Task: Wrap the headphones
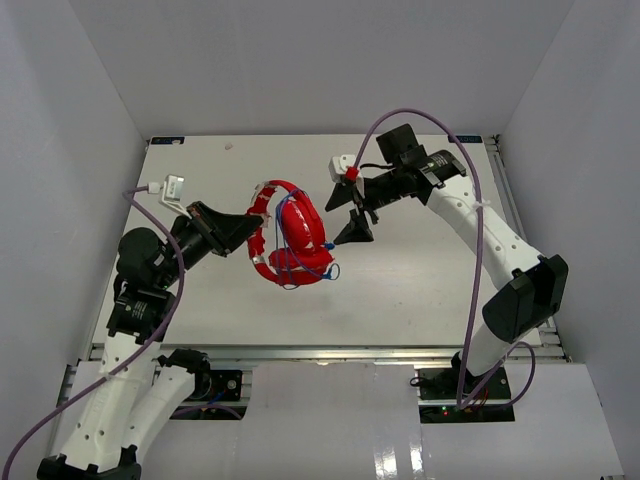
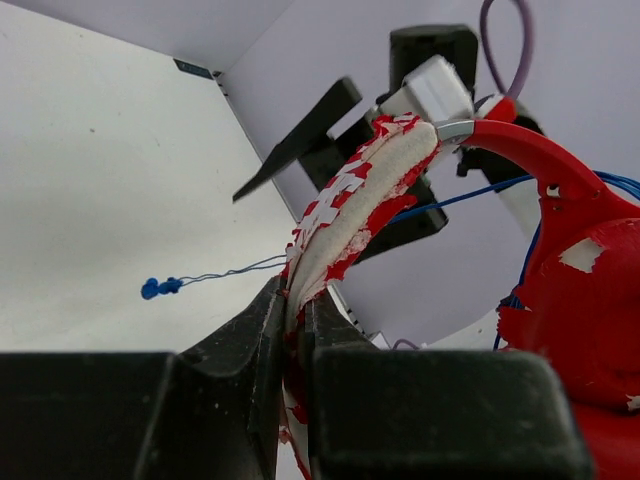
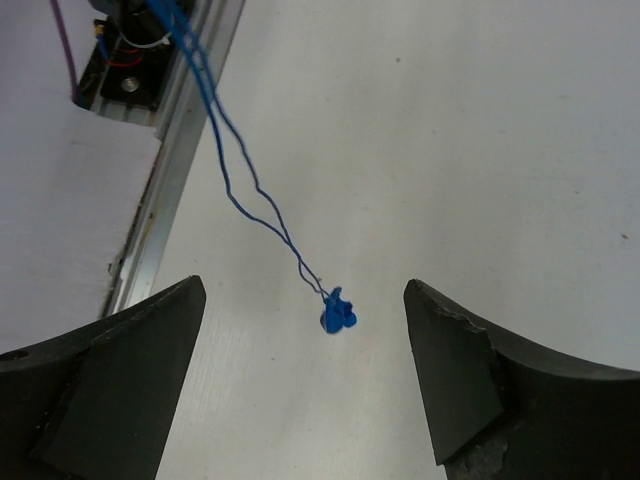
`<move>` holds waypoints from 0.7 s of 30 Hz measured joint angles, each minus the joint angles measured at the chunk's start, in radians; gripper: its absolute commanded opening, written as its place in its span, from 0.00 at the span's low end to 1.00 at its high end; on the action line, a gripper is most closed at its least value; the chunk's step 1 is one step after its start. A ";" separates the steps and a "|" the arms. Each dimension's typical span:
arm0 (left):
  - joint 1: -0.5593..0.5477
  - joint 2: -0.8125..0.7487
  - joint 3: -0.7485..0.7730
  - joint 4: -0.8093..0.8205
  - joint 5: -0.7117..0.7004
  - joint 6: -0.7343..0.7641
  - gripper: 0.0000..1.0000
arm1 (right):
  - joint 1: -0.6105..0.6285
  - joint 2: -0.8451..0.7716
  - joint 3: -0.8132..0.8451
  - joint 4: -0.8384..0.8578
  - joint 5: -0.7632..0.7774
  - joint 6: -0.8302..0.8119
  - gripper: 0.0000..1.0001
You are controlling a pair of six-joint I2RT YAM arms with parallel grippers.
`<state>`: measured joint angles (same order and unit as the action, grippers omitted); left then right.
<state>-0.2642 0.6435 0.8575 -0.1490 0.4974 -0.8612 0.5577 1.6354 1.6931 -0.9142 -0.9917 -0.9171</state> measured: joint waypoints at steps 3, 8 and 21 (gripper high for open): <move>0.000 0.014 0.045 0.003 -0.009 -0.016 0.00 | 0.001 -0.019 -0.039 0.011 -0.057 -0.019 0.89; 0.000 0.025 0.090 0.008 -0.021 -0.041 0.00 | 0.002 -0.044 -0.087 0.114 -0.106 0.022 0.88; 0.000 0.033 0.107 0.005 -0.043 -0.074 0.00 | 0.031 -0.091 -0.302 0.383 -0.217 0.210 0.84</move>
<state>-0.2642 0.6769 0.9642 -0.1437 0.4544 -0.9357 0.5886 1.5441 1.3908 -0.5311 -1.2091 -0.7071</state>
